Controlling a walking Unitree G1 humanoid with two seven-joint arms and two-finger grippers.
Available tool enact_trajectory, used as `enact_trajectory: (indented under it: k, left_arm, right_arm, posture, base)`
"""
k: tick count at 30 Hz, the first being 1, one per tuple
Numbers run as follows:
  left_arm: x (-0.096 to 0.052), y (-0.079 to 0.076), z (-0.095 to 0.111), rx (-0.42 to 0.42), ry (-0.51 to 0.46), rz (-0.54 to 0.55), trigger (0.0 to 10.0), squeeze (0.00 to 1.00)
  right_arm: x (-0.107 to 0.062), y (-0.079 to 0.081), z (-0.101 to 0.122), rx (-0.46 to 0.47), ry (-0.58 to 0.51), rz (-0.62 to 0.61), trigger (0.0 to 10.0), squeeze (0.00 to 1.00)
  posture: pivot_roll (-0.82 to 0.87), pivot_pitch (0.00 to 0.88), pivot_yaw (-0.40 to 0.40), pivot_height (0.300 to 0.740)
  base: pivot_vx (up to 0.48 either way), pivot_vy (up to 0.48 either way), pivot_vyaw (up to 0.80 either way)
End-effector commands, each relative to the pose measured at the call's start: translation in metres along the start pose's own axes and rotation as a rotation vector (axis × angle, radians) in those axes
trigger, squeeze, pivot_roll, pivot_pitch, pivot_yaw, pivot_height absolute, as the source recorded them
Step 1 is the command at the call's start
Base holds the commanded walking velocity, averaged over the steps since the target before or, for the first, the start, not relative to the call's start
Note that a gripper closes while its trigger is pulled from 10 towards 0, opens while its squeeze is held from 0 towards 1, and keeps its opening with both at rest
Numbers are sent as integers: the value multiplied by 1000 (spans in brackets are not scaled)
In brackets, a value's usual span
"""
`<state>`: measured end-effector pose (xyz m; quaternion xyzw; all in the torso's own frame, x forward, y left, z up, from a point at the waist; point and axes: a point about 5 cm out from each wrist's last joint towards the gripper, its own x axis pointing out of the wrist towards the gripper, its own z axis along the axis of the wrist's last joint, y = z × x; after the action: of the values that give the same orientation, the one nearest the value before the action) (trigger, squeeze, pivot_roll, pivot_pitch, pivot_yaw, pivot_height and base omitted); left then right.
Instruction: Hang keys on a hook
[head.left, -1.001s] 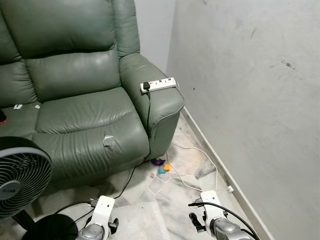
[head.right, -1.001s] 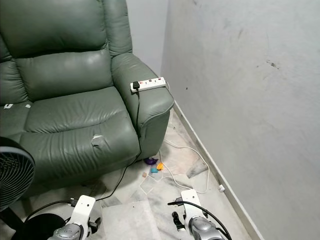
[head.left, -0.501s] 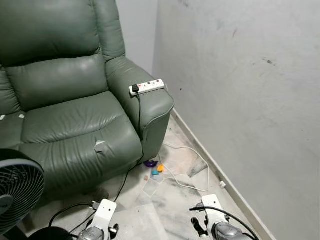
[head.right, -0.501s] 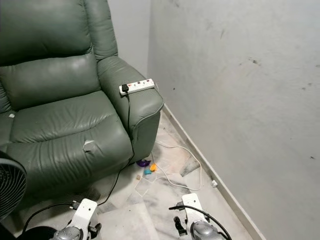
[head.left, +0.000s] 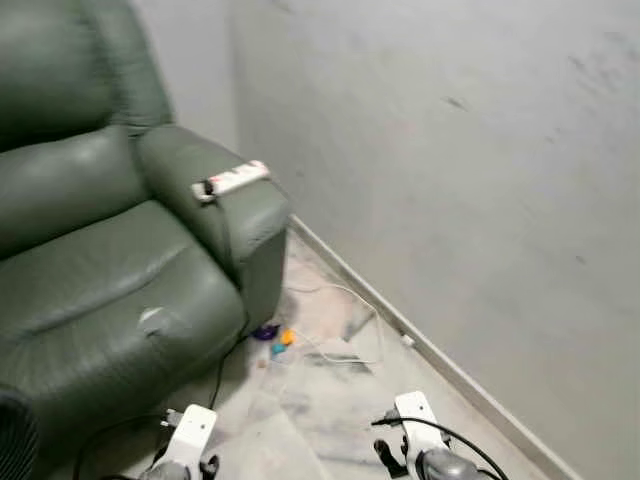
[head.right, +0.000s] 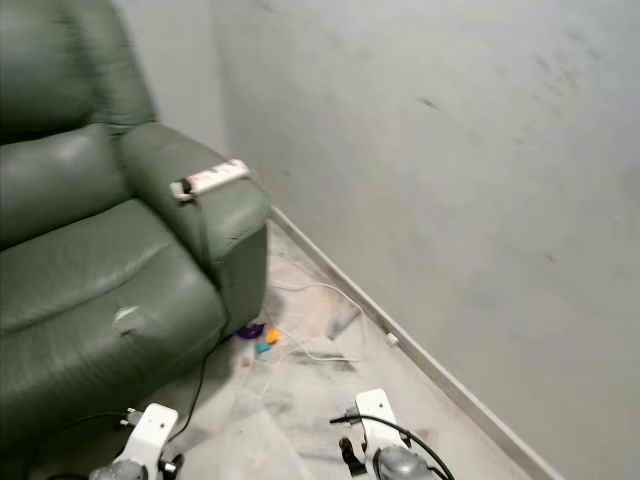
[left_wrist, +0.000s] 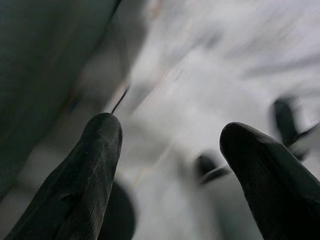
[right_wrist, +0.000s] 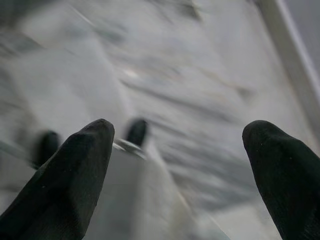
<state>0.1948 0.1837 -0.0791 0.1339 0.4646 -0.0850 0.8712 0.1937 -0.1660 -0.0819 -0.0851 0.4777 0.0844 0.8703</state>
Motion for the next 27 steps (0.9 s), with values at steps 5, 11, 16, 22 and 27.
enact_trajectory:
  k: [5,11,16,22,27]
  left_arm:
    - [-2,0,-13,-1,58,-15,10000,0]
    - [-2,-1,-12,-5,48,-29,10000,0]
    - [-2,-1,-13,-3,49,-37,10000,0]
    - [-2,-2,-14,9,57,-51,10000,0]
    - [-2,-1,-15,12,63,-50,10000,0]
  right_arm:
    - [1,4,5,-5,-13,9,10000,0]
    - [1,4,3,-2,-10,8,10000,0]
    - [1,4,3,14,-9,8,10000,0]
    - [1,4,2,32,-5,6,10000,0]
    - [1,4,1,36,-1,7,10000,0]
  posture:
    - [-53,58,-45,740]
    - [-57,59,-42,740]
    - [-59,60,-36,740]
    - [-59,54,-26,740]
    - [-56,54,-27,740]
  base:
    - [0,0,-725]
    - [0,0,-725]
    - [0,0,-725]
    - [0,0,-725]
    - [0,0,-725]
